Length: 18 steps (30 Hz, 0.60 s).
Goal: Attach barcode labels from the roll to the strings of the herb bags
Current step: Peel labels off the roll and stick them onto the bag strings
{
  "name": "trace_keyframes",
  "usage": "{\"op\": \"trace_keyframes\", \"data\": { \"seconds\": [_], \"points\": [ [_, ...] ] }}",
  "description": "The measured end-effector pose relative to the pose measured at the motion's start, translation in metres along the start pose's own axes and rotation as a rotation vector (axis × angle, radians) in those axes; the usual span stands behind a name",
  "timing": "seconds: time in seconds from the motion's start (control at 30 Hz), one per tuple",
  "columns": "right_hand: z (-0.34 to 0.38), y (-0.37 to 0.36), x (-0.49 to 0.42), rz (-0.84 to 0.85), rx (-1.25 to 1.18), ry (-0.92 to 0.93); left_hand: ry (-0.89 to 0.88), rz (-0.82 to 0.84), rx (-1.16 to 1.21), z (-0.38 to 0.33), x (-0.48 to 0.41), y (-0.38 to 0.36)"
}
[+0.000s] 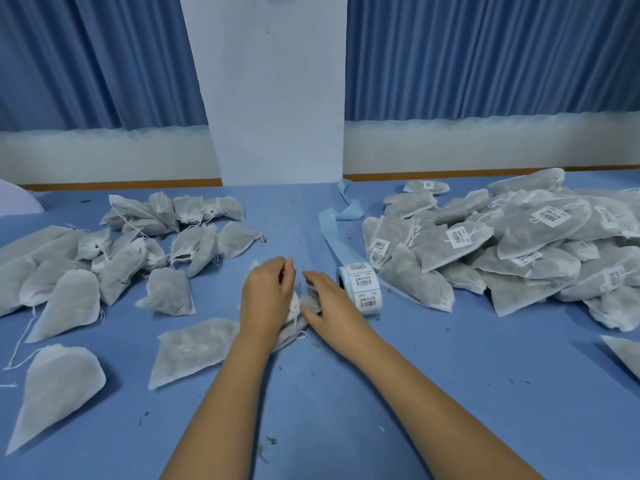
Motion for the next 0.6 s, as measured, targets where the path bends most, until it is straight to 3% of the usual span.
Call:
{"op": "trace_keyframes", "data": {
  "seconds": [0.17, 0.23, 0.33, 0.4, 0.5, 0.6],
  "points": [
    [0.004, 0.001, -0.001, -0.041, -0.354, -0.017, -0.135, -0.190, 0.155, -0.023, 0.009, 0.028],
    [0.007, 0.002, 0.000, -0.037, -0.425, -0.017, -0.106, -0.202, 0.159, -0.025, 0.006, 0.030],
    [0.010, -0.002, 0.004, 0.020, -0.717, -0.091, -0.038, -0.271, 0.135, -0.021, 0.003, 0.037],
    [0.011, -0.004, 0.005, 0.047, -0.718, -0.130, -0.039, -0.318, 0.119, -0.023, 0.005, 0.043],
    [0.011, 0.000, 0.006, 0.009, -0.622, -0.138, -0.116, -0.259, 0.018, -0.029, 0.003, 0.045],
    [0.015, 0.019, 0.007, -0.115, -0.616, -0.085, -0.348, -0.077, -0.059, -0.040, 0.005, 0.035]
  ]
}}
Point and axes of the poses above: each hand's wrist, its own x-axis away from the middle knuckle, its own y-axis out of the back of the hand, z = x × y, the point moved 6 cm from there along -x, towards the middle knuckle, and after that the axes turned 13 degrees about -x, right-handed, at the moved point
